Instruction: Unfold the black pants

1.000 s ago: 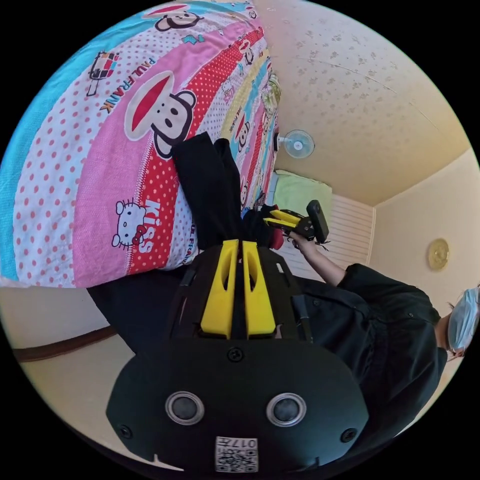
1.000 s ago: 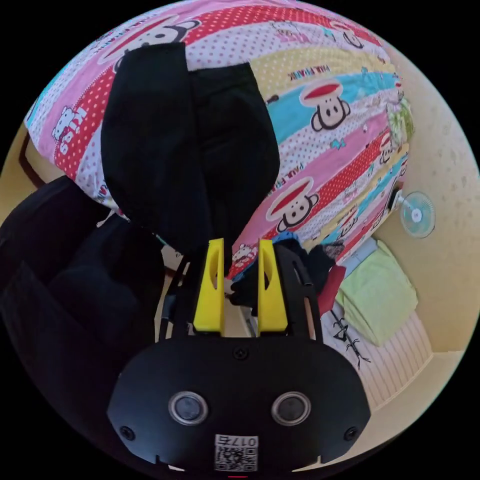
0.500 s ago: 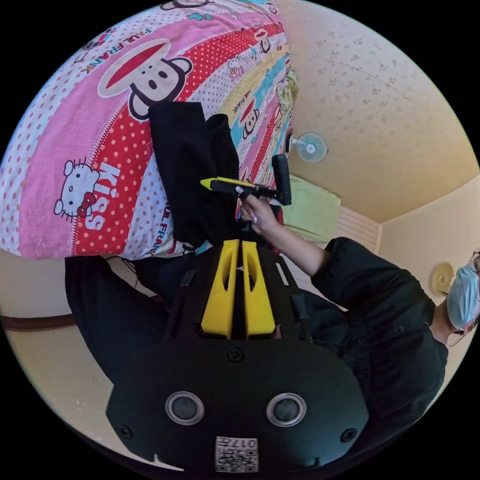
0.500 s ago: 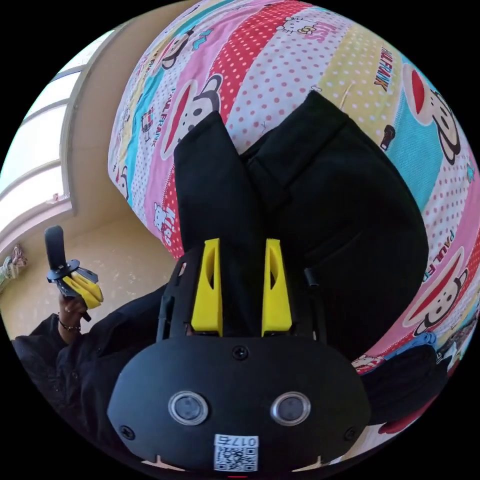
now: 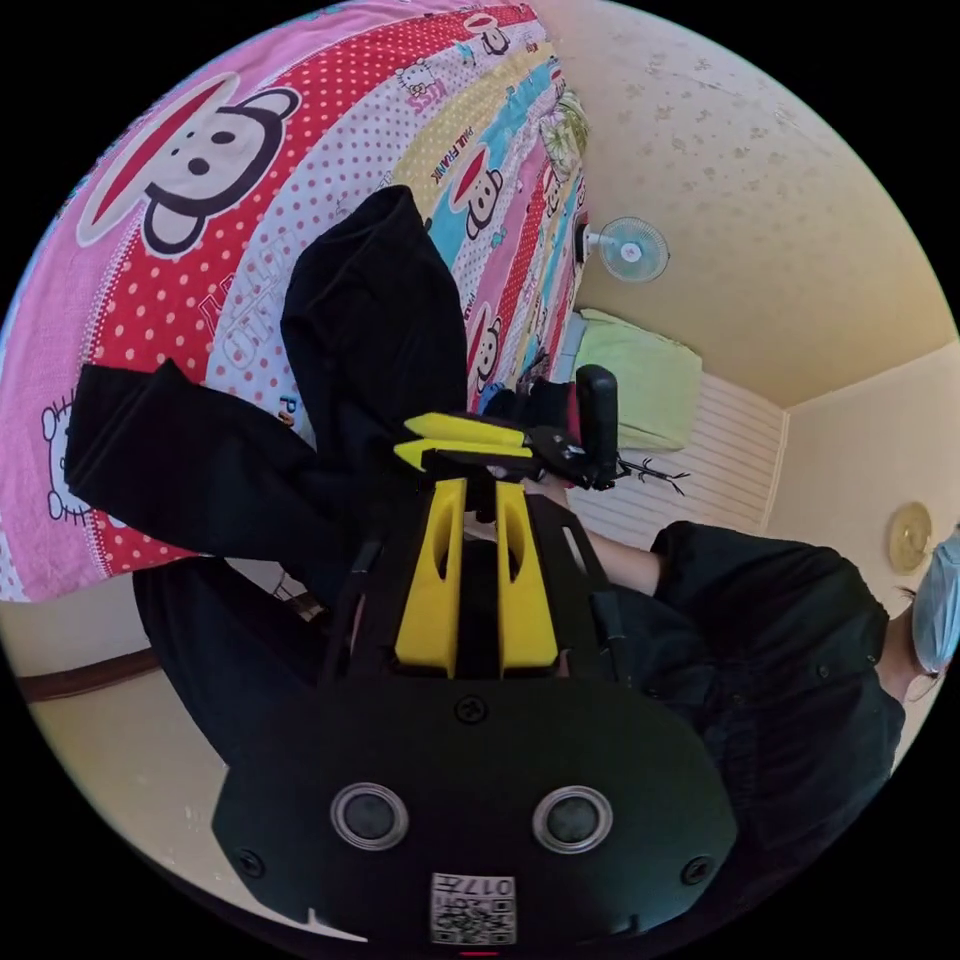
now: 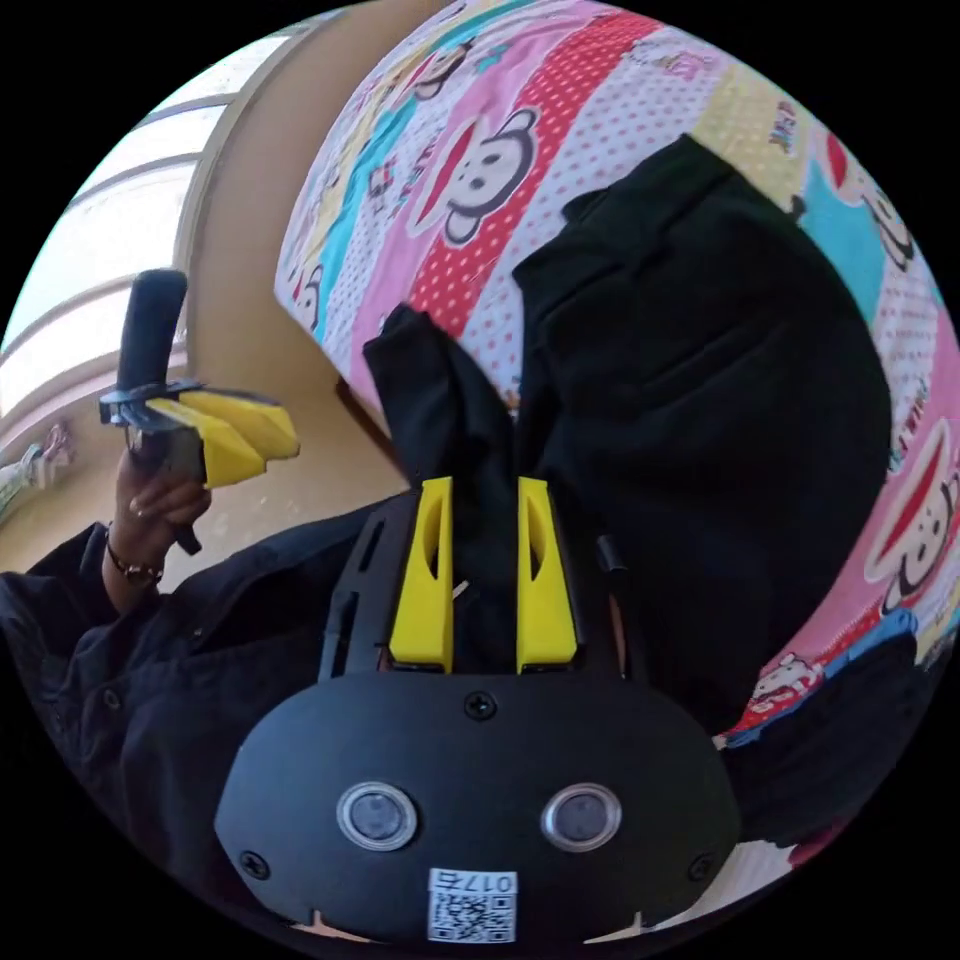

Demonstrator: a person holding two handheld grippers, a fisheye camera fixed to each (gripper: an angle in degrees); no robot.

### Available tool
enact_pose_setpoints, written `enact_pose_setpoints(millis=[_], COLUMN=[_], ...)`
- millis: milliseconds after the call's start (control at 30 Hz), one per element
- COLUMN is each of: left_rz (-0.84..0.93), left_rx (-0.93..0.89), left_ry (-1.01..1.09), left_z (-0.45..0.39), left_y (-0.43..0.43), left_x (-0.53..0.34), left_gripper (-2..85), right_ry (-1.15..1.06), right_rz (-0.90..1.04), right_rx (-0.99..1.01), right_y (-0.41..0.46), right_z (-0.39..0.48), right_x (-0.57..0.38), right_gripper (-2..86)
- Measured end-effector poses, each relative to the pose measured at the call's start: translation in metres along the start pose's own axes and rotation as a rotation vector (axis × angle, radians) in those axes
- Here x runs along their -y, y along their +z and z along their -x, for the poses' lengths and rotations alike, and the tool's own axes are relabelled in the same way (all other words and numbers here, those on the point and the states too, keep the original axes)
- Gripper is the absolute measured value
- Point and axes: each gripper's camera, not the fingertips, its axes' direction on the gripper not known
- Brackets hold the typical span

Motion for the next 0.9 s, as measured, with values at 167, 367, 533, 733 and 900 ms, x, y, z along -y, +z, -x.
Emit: enact_pose_setpoints(millis=[167,367,533,733,900], left_rz=[0.023,0.062,0.012,-0.1,-0.19], left_rx=[0.112,0.141,0.318,0.399,0.409], left_ry=[-0.061,-0.061,-0.023,-0.021,-0.059], left_z=[0.045,0.089,0.121,0.178,0.211], left_y=[0.007,0.022,0.048,0.118,0.176], left_x=[-0.007,0.007,0.042,0.11,0.149], left_gripper=[6.3,6.8,9.2,12.7,12.8], right_ry=[-0.053,-0.223,-0.062,0.1,0.17], right_rz=[0.005,0.127,-0.083,-0.272,-0.3], right_rx=[-0.164,-0.482,-0.411,-0.475,-0.54], right_y=[0.053,0.141,0.108,0.111,0.153], right_z=[-0.011,-0.013,-0.065,-0.131,-0.177], right_x=[0.052,0.101,0.091,0.071,0.077], right_gripper=[14.4,10.1,3.9,3.0,2.8])
